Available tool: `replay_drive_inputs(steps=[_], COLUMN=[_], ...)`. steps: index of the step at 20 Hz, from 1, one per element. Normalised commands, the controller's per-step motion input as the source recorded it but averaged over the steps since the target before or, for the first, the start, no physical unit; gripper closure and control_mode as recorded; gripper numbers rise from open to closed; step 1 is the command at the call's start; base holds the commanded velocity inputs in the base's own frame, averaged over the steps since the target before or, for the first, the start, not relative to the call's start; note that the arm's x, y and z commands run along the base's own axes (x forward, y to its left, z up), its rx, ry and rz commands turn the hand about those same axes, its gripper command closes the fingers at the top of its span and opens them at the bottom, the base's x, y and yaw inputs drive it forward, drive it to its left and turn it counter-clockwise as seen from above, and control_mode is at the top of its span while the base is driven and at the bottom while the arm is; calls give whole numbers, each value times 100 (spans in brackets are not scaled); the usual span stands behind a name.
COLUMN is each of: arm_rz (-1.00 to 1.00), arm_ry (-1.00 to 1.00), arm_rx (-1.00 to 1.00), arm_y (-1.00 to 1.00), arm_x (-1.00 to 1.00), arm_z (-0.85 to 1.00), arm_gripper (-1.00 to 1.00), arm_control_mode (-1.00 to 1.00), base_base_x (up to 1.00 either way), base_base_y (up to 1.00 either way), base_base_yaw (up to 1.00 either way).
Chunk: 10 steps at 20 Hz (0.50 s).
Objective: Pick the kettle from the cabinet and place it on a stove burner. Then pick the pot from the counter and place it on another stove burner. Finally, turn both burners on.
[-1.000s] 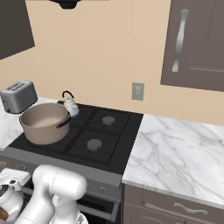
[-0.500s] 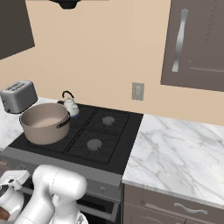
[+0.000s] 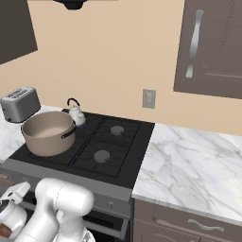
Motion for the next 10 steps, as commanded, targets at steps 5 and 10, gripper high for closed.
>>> replay_drive_inputs(steps=[5,10], arm_rz=[0,0], arm_ry=[0,0], arm_rx=[-26,-25], arm_y=[0,0], arm_x=[0,0], arm_z=[0,0], arm_gripper=[100,100], arm_control_mode=[-100,-100], base_base_x=[0,0], base_base_y=[0,0], base_base_yaw=[0,0])
